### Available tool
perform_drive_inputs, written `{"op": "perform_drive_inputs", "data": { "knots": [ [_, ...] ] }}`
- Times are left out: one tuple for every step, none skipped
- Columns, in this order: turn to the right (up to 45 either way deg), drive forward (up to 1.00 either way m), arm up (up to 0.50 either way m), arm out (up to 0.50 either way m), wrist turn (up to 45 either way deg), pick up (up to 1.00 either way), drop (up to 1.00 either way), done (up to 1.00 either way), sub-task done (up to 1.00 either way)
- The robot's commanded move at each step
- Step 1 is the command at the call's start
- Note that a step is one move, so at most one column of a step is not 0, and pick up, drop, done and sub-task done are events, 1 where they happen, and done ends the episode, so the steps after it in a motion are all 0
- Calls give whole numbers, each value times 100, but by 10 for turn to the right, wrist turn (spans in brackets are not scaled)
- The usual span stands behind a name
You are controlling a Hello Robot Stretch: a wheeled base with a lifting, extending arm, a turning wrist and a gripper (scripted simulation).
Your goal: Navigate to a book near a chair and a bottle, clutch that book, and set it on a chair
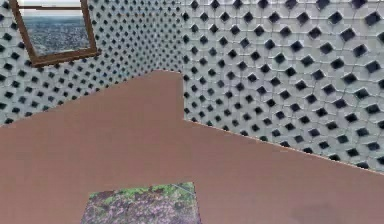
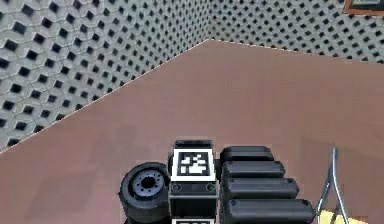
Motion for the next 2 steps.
{"op": "perform_drive_inputs", "data": {
  "knots": [
    [-450, 0, 0, 0, 0, 0, 0, 0, 0],
    [-450, 0, 0, 0, 0, 0, 0, 0, 0]
  ]
}}
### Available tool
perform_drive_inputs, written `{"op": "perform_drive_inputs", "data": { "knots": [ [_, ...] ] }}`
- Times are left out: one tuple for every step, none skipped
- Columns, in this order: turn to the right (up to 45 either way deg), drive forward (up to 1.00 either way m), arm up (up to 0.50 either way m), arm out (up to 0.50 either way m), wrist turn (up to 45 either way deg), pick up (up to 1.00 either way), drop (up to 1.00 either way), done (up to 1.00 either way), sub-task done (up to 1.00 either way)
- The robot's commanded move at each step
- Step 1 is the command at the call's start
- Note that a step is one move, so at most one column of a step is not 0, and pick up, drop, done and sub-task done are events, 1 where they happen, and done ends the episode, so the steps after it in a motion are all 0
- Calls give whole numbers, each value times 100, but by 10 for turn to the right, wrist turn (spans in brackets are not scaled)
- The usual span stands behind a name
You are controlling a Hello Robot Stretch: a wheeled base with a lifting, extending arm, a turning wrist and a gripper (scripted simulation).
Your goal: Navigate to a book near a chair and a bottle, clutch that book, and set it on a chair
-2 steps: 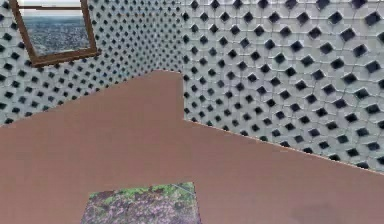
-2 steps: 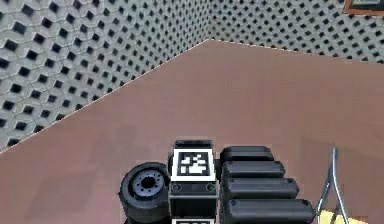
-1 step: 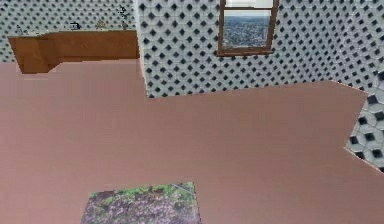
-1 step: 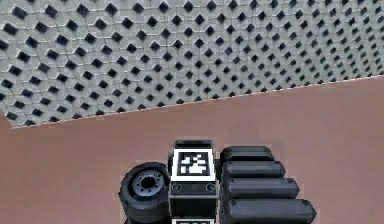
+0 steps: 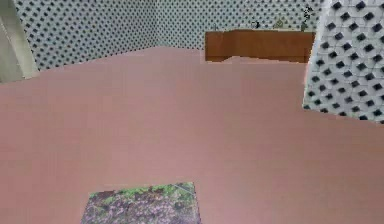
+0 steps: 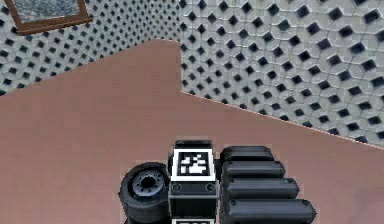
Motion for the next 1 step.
{"op": "perform_drive_inputs", "data": {
  "knots": [
    [450, 0, 0, 0, 0, 0, 0, 0, 0]
  ]
}}
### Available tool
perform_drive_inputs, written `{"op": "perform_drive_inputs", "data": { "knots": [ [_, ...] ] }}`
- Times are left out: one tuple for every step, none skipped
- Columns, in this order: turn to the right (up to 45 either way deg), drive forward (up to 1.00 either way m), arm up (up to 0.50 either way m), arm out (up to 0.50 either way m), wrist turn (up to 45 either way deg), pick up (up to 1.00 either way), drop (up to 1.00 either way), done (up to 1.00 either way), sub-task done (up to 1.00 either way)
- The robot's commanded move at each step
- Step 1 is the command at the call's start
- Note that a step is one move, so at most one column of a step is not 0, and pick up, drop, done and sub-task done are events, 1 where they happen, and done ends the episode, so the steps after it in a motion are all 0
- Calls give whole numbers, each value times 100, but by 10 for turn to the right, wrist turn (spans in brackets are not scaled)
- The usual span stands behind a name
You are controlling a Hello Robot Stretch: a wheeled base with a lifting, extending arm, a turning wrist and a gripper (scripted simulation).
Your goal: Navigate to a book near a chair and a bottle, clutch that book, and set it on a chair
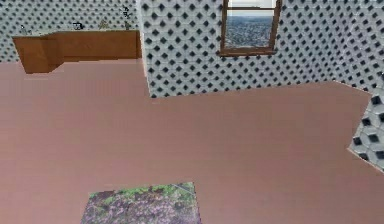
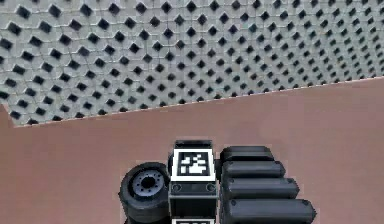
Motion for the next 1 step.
{"op": "perform_drive_inputs", "data": {
  "knots": [
    [450, 0, 0, 0, 0, 0, 0, 0, 0]
  ]
}}
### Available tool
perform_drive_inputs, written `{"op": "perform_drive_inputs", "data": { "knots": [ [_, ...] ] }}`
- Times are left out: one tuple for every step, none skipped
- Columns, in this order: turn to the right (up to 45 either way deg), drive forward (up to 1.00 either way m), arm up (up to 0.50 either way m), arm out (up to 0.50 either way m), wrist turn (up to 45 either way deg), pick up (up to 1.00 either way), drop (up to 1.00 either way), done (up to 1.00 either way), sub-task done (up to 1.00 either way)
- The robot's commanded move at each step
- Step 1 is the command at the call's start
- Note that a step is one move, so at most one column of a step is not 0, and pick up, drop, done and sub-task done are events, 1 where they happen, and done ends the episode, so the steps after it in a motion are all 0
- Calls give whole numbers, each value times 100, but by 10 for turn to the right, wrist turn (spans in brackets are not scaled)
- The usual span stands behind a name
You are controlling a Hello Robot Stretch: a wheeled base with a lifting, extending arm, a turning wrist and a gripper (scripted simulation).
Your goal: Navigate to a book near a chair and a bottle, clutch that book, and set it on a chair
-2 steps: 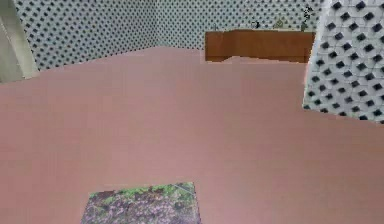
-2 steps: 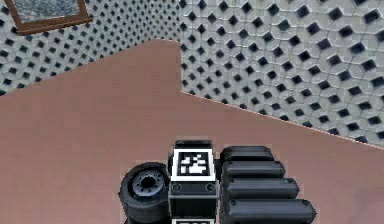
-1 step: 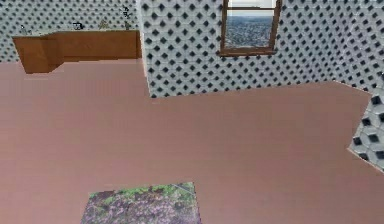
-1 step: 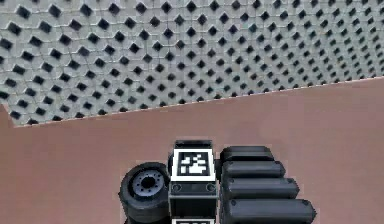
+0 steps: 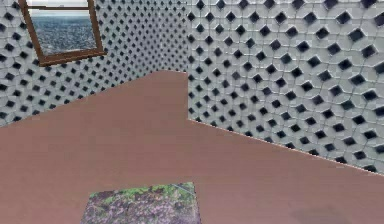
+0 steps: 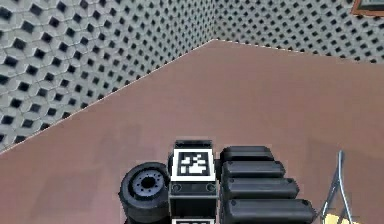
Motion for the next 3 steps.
{"op": "perform_drive_inputs", "data": {
  "knots": [
    [30, 0, 0, 0, 0, 0, 0, 0, 0],
    [450, 0, 0, 0, 0, 0, 0, 0, 0],
    [450, 0, 0, 0, 0, 0, 0, 0, 0]
  ]
}}
